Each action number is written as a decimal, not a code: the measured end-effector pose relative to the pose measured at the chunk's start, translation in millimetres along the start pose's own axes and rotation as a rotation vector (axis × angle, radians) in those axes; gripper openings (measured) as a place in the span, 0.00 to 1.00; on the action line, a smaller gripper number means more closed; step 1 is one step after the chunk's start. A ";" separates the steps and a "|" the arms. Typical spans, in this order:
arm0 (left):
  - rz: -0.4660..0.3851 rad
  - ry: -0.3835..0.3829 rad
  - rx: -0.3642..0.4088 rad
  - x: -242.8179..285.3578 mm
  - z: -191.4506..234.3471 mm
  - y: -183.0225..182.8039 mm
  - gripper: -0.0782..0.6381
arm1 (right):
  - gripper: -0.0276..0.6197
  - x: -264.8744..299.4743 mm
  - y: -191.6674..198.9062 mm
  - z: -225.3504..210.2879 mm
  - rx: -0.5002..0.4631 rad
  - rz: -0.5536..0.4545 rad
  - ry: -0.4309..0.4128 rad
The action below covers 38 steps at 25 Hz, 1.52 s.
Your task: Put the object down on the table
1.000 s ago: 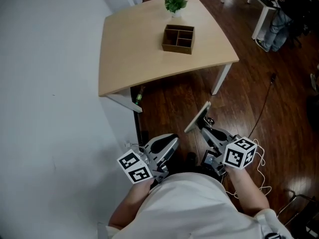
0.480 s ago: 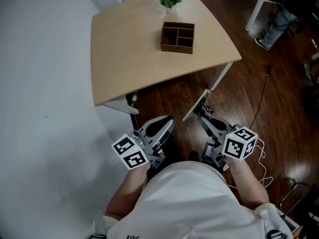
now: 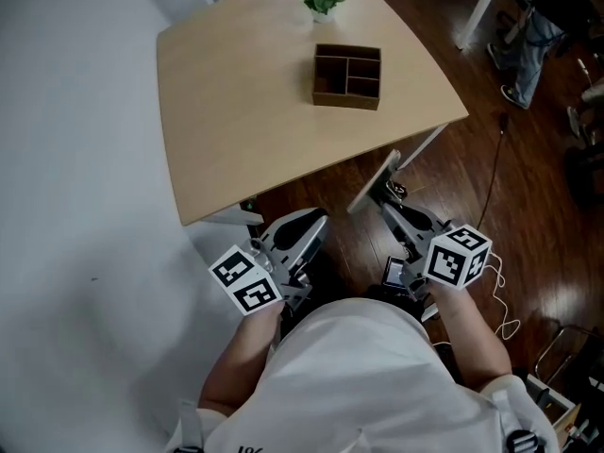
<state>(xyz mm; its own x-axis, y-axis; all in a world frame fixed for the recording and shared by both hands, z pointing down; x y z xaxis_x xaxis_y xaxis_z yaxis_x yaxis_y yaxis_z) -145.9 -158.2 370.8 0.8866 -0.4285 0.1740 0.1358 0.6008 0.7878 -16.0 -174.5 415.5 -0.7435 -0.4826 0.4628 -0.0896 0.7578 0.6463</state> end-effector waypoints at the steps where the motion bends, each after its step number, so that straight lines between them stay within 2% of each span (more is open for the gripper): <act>1: 0.000 0.002 0.000 -1.4 5.5 -3.0 0.12 | 0.05 4.7 -3.7 -1.1 0.003 -0.006 0.008; 9: 0.018 0.017 -0.021 10.3 39.2 -17.5 0.13 | 0.05 32.5 -37.1 -28.8 0.017 -0.033 0.066; 11: 0.027 0.017 -0.035 21.5 47.4 -21.7 0.22 | 0.05 39.1 -49.6 -42.3 0.020 -0.033 0.070; 13: 0.030 0.009 -0.050 38.7 60.4 -30.6 0.22 | 0.05 48.4 -67.4 -61.8 0.024 -0.025 0.070; 17: 0.000 -0.008 -0.064 55.3 72.7 -41.3 0.22 | 0.05 59.7 -89.0 -85.4 0.013 -0.009 0.070; 21: -0.046 0.016 -0.084 58.4 70.5 -50.9 0.22 | 0.05 62.8 -103.7 -91.0 -0.012 -0.004 0.075; 33: 0.035 -0.033 -0.054 123.1 137.7 -73.6 0.22 | 0.05 122.0 -178.5 -164.5 -0.104 0.029 0.140; 38: 0.076 -0.024 -0.025 146.7 151.0 -80.9 0.22 | 0.05 148.1 -197.8 -190.6 -0.146 0.057 0.190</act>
<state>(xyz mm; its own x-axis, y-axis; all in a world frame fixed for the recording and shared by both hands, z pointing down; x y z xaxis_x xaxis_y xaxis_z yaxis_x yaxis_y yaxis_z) -93.6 -371.5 421.8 0.8839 -0.3971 0.2471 0.0797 0.6484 0.7571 17.9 -479.6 471.9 -0.6058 -0.5252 0.5976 0.0559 0.7212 0.6905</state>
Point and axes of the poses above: the fingertips, and each gripper's own axes: x forward along the fingers, z to its left, y out of its underside, the point moved 1 cm from there along -x, backward along the fingers, and after that the axes turned 11 degrees about z, right-handed, at the moved point
